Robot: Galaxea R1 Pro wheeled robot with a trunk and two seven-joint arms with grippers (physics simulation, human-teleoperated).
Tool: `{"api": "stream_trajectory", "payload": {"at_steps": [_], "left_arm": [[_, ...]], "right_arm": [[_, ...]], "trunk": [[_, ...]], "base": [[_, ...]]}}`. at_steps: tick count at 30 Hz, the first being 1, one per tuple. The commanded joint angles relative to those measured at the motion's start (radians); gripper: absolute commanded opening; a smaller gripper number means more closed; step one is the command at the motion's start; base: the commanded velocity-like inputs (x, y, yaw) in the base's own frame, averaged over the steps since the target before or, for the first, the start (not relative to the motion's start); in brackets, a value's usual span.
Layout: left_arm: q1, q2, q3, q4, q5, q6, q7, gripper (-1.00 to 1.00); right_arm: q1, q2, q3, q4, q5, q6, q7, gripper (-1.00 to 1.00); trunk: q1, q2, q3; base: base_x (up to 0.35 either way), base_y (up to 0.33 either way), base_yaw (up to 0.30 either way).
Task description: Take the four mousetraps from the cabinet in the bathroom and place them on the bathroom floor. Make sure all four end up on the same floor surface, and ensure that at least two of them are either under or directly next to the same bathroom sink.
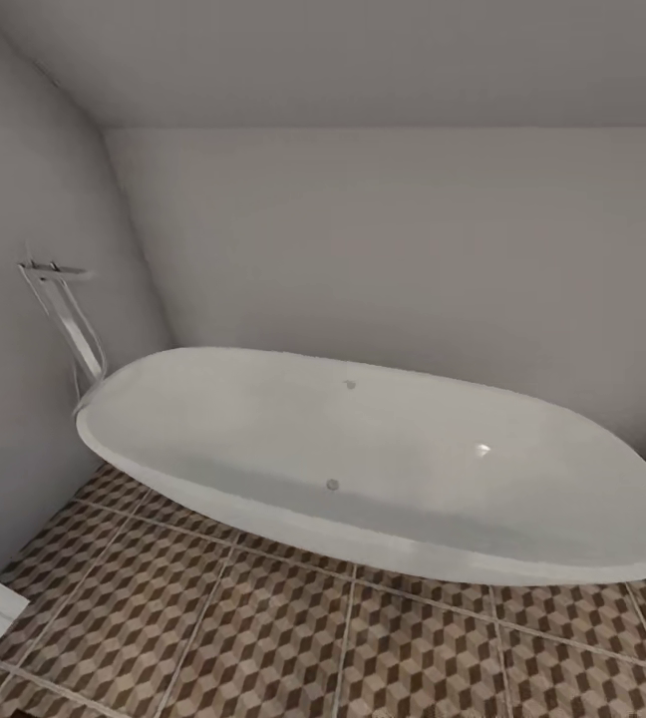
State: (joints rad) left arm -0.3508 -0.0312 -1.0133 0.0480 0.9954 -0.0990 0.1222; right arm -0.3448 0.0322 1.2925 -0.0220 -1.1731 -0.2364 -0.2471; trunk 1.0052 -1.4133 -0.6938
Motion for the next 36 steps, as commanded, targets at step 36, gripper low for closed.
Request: {"api": "stream_trajectory", "payload": {"at_steps": [36], "left_arm": [[-0.001,-0.001,-0.007,0.003,0.005,-0.004,0.001,1.0]], "right_arm": [[0.0,-0.002,0.008,-0.001,-0.008,-0.001,-0.004,1.0]], "trunk": [[0.0,0.0,0.014]], "base": [[0.0,0.0,-0.285]]}}
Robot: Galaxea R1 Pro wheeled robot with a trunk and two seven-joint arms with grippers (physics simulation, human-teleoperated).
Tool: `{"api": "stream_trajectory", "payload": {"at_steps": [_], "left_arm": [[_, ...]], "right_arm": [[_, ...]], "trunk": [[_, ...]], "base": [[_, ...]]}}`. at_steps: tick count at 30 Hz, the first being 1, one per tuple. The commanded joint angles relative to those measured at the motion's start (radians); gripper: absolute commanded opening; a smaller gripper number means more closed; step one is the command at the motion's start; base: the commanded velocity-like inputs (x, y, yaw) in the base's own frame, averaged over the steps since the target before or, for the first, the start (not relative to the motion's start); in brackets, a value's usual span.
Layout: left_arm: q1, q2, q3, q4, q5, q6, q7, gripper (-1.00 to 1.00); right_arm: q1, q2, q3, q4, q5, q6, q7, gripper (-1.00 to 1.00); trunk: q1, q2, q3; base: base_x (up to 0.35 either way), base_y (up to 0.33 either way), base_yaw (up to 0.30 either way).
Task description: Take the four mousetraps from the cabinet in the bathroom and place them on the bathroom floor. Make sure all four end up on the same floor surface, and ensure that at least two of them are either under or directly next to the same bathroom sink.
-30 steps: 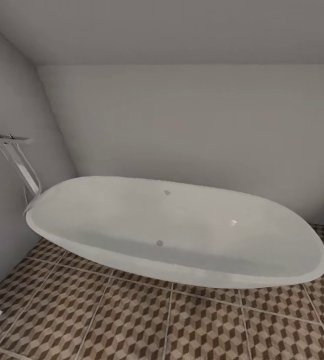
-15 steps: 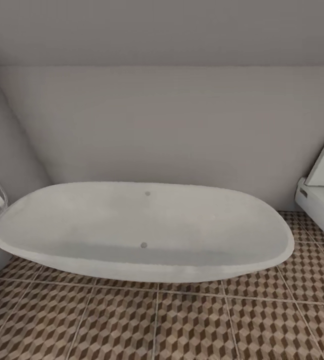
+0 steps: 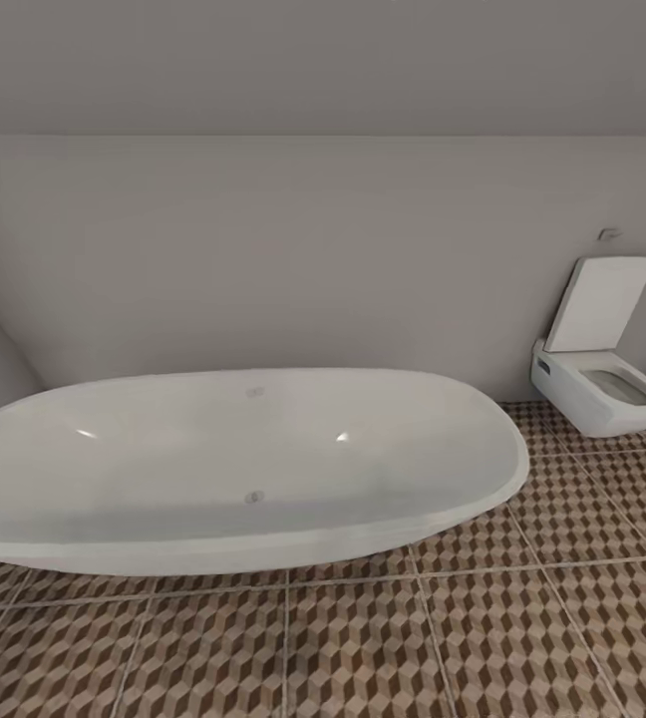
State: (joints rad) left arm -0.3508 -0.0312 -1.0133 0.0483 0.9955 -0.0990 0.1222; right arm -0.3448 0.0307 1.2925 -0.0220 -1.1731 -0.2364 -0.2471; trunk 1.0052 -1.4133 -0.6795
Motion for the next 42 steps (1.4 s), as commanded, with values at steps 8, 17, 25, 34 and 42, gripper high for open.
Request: {"api": "stream_trajectory", "payload": {"at_steps": [8,17,25,34,42], "left_arm": [[-0.001,-0.001,-0.007,0.003,0.005,-0.004,0.001,1.0],[-0.001,-0.001,-0.007,0.002,0.005,-0.004,0.0,1.0],[-0.001,-0.001,-0.007,0.002,0.005,-0.004,-0.001,1.0],[-0.001,-0.001,-0.007,0.002,0.005,-0.004,-0.001,1.0],[-0.001,-0.001,-0.007,0.002,0.004,-0.004,-0.001,1.0]], "right_arm": [[0.0,0.0,0.008,-0.001,-0.008,-0.001,-0.004,1.0],[0.0,0.0,0.008,-0.001,-0.008,-0.001,-0.004,1.0],[0.0,0.0,0.008,-0.001,-0.008,-0.001,-0.004,1.0],[0.0,0.0,0.008,-0.001,-0.008,-0.001,-0.004,1.0],[0.0,0.0,0.008,-0.001,-0.008,-0.001,-0.004,1.0]], "trunk": [[0.0,0.0,0.002],[0.0,0.0,0.006],[0.0,0.0,0.009],[0.0,0.0,0.013],[0.0,0.0,0.016]], "base": [[0.0,0.0,-0.285],[0.0,0.0,-0.285],[0.0,0.0,-0.285],[0.0,0.0,-0.285],[0.0,0.0,-0.285]]}}
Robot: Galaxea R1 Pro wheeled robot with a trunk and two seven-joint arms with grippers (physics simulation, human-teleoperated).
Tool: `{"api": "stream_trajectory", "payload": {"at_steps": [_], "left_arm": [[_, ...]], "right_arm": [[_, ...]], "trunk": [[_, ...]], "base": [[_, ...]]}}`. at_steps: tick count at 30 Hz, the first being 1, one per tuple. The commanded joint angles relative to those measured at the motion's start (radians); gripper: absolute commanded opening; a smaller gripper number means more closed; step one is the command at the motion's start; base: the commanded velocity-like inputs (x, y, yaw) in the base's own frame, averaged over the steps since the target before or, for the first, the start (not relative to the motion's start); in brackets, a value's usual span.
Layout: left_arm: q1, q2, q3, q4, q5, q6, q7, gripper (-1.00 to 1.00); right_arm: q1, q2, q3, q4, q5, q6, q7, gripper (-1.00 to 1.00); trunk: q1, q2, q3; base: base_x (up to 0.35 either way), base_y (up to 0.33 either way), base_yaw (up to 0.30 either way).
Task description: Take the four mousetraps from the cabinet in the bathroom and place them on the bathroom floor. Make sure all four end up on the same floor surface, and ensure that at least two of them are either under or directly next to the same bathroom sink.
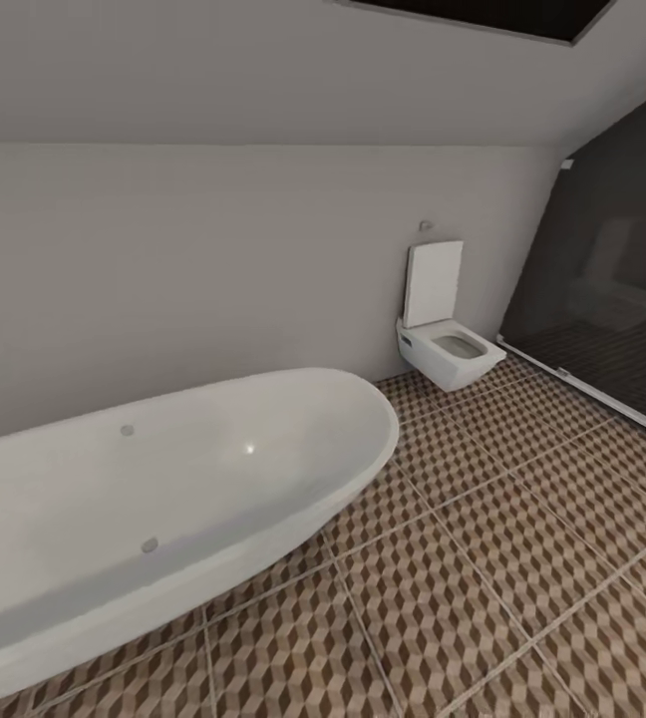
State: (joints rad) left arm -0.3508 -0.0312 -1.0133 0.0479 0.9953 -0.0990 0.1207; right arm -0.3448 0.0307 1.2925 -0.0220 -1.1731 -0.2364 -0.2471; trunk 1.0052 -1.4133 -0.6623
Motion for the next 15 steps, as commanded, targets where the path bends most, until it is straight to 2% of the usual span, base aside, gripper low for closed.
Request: {"api": "stream_trajectory", "payload": {"at_steps": [1,15], "left_arm": [[-0.001,-0.001,-0.007,0.003,0.005,-0.004,0.001,1.0],[-0.001,-0.001,-0.007,0.003,0.005,-0.004,0.001,1.0]], "right_arm": [[0.0,0.0,0.008,-0.001,-0.008,-0.001,-0.004,1.0],[0.0,0.0,0.008,-0.001,-0.008,-0.001,-0.004,1.0]], "trunk": [[0.0,0.0,0.0],[0.0,0.0,0.005]], "base": [[0.0,0.0,-0.285],[0.0,0.0,-0.285]]}}
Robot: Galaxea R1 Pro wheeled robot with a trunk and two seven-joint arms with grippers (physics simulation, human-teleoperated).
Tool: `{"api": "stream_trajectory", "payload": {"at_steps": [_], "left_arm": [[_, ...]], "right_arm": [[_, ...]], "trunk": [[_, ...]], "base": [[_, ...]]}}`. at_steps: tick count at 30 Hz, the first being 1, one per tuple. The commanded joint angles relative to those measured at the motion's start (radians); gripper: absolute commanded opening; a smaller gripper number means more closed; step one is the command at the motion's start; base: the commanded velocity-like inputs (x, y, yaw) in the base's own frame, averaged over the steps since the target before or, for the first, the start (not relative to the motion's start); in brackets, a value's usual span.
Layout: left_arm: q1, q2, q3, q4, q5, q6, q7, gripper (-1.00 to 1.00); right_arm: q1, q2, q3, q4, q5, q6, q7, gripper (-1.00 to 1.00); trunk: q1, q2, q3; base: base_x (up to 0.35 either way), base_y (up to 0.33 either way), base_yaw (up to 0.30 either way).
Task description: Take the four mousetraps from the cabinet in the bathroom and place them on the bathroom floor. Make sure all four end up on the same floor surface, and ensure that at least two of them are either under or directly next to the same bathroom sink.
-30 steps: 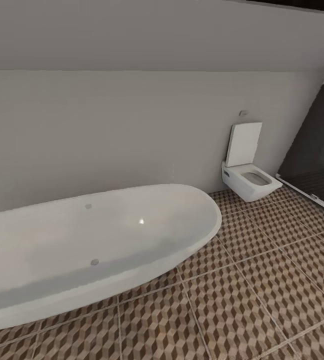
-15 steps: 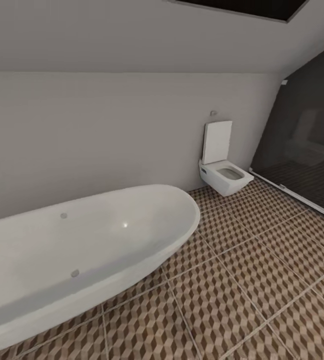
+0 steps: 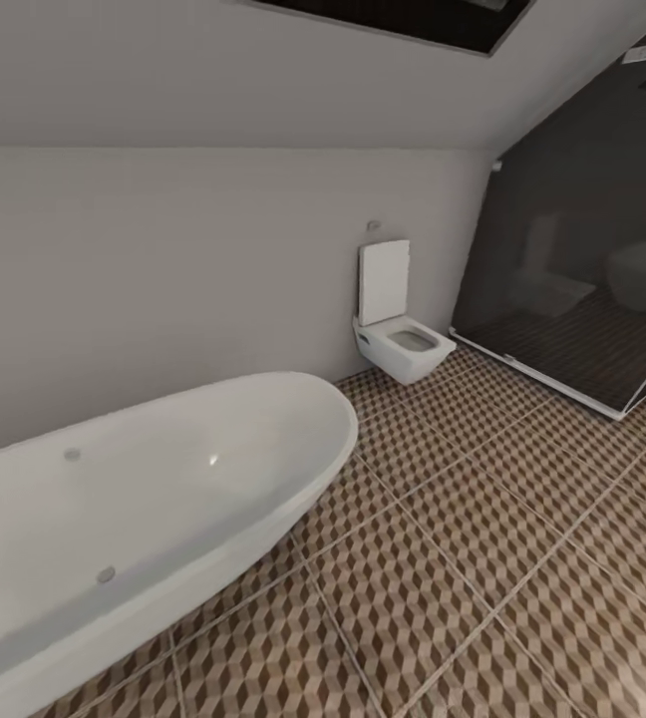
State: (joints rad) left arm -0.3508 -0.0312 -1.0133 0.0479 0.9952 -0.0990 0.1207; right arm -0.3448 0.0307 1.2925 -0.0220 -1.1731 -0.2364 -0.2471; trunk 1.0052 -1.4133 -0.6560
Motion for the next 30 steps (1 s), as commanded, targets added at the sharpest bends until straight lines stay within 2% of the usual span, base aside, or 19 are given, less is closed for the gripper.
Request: {"api": "stream_trajectory", "payload": {"at_steps": [1,30], "left_arm": [[-0.001,-0.001,-0.007,0.003,0.005,-0.004,0.001,1.0],[-0.001,-0.001,-0.007,0.003,0.004,-0.004,0.001,1.0]], "right_arm": [[0.0,0.0,0.008,-0.001,-0.008,-0.001,-0.004,1.0],[0.0,0.0,0.008,-0.001,-0.008,-0.001,-0.004,1.0]], "trunk": [[0.0,0.0,0.0],[0.0,0.0,0.011]], "base": [[0.0,0.0,-0.285],[0.0,0.0,-0.285]]}}
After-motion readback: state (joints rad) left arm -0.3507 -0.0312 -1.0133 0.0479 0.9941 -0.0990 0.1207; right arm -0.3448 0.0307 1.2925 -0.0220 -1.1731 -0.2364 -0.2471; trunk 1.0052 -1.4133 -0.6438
